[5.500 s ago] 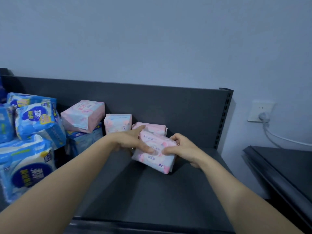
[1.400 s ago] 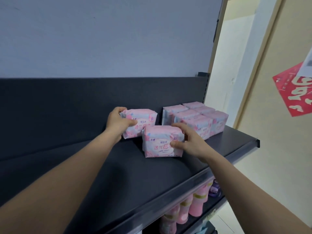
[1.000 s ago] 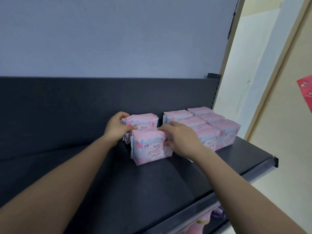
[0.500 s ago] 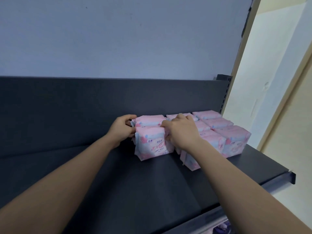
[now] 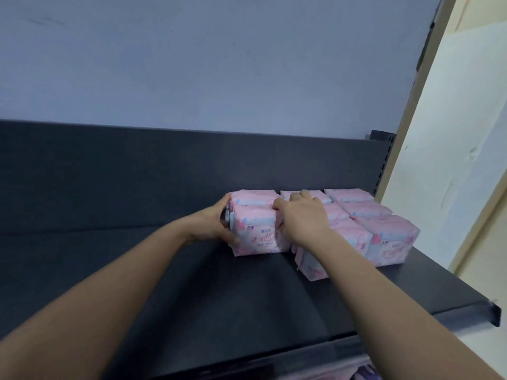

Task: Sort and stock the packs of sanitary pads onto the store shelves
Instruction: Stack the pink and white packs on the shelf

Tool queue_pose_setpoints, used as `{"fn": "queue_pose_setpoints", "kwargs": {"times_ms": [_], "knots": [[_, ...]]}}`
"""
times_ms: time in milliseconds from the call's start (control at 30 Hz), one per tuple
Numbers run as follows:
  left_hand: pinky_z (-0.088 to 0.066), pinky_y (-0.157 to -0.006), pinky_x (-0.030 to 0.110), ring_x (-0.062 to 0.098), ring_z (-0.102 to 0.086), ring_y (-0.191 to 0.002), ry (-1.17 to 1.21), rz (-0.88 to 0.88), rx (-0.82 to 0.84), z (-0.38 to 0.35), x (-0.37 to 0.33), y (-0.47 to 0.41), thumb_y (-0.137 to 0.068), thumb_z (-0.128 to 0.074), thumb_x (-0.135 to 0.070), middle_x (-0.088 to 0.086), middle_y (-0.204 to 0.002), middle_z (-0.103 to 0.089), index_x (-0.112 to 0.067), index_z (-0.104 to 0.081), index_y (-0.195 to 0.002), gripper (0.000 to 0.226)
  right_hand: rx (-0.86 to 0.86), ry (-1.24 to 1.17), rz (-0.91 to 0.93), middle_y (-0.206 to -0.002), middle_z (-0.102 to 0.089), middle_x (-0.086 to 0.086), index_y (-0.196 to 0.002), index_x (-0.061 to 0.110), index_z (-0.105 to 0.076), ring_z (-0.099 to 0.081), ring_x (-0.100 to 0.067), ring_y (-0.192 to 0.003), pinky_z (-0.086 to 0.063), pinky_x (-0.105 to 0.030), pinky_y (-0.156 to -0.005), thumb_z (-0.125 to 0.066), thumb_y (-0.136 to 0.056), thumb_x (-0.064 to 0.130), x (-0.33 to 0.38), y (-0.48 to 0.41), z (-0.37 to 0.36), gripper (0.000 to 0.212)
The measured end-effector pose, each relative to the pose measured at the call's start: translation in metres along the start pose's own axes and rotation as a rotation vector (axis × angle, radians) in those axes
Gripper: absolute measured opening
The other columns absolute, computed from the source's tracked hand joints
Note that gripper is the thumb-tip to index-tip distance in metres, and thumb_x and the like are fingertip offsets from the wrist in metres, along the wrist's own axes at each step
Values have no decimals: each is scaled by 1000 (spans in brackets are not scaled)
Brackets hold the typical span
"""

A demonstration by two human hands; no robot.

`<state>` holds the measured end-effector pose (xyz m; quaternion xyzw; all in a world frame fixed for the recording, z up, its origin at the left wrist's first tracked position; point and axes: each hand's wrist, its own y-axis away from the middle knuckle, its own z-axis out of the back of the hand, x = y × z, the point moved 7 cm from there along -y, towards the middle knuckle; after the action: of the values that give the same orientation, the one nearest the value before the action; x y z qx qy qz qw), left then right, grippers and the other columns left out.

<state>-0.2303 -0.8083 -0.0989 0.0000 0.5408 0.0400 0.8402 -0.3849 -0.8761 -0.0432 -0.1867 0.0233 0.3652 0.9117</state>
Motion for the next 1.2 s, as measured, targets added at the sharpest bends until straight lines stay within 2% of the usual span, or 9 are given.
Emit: {"fn": "queue_pose_setpoints", "kwargs": {"times_ms": [100, 233, 300, 400, 500, 600, 700, 833, 1200], "knots": [[-54, -92, 41, 24, -59, -113, -92, 38, -149, -3, 1, 2, -46, -80, -21, 1, -134, -53, -39, -14, -149, 124, 17, -32, 17, -132, -47, -8, -136, 26, -48, -39, -29, -125, -36, -38, -95, -52, -89, 18, 3, 3, -1, 48], [-57, -84, 40, 17, -60, -95, -144, 33, -248, -6, -7, 12, -58, -72, -10, 1, -120, -58, -35, -25, -143, 101, -6, -92, 75, -134, -44, -9, -138, 21, -42, -38, -30, -126, -33, -39, -97, -55, -86, 21, 15, 13, 8, 54], [-55, -87, 40, 14, -61, -93, -225, 48, -278, -6, -13, 23, -57, -74, -18, 0, -119, -61, -28, -34, -140, 93, -97, -165, 170, -131, -48, -8, -135, 21, -48, -40, -29, -124, -33, -36, -96, -57, -84, 23, 33, 18, 19, 51], [-44, -103, 37, 19, -57, -117, -422, 151, -370, 4, -13, 49, -68, -80, -24, 3, -134, -57, -14, -43, -140, 81, -174, -344, 310, -118, -59, -10, -125, 14, -59, -51, -34, -115, -38, -39, -91, -63, -81, 23, 66, 25, 30, 45], [-36, -105, 24, 18, -47, -131, -612, 238, -503, 23, -11, 91, -83, -73, -23, 5, -145, -48, -10, -36, -147, 74, -76, -402, 405, -127, -55, -9, -140, 16, -43, -46, -30, -121, -40, -41, -97, -64, -84, 31, 102, 30, 26, 62], [-39, -105, 28, 21, -48, -129, -746, 333, -586, 43, -5, 143, -87, -68, -27, 6, -142, -50, -11, -43, -142, 63, 6, -363, 489, -134, -48, -7, -145, 21, -35, -42, -28, -126, -39, -40, -101, -61, -87, 40, 140, 33, 24, 66], [-45, -100, 37, 25, -52, -122, -885, 477, -667, 69, 9, 206, -87, -65, -31, 7, -134, -56, -12, -52, -134, 53, 16, -356, 587, -133, -48, -7, -143, 21, -37, -41, -28, -127, -37, -40, -100, -60, -88, 40, 190, 43, 34, 62], [-47, -96, 43, 28, -51, -121, -1035, 667, -735, 96, 25, 301, -90, -60, -33, 8, -131, -53, -11, -51, -130, 46, -6, -385, 715, -130, -51, -6, -143, 21, -39, -43, -27, -123, -38, -38, -99, -59, -91, 36, 257, 64, 55, 57], [-49, -85, 39, 28, -54, -112, -1098, 1093, -973, 103, 32, 621, -91, -56, -30, 6, -116, -55, -11, -54, -115, 31, -41, -431, 1037, -133, -50, -8, -142, 20, -42, -43, -29, -124, -39, -40, -98, -55, -92, 29, 478, 184, 139, 52]]}}
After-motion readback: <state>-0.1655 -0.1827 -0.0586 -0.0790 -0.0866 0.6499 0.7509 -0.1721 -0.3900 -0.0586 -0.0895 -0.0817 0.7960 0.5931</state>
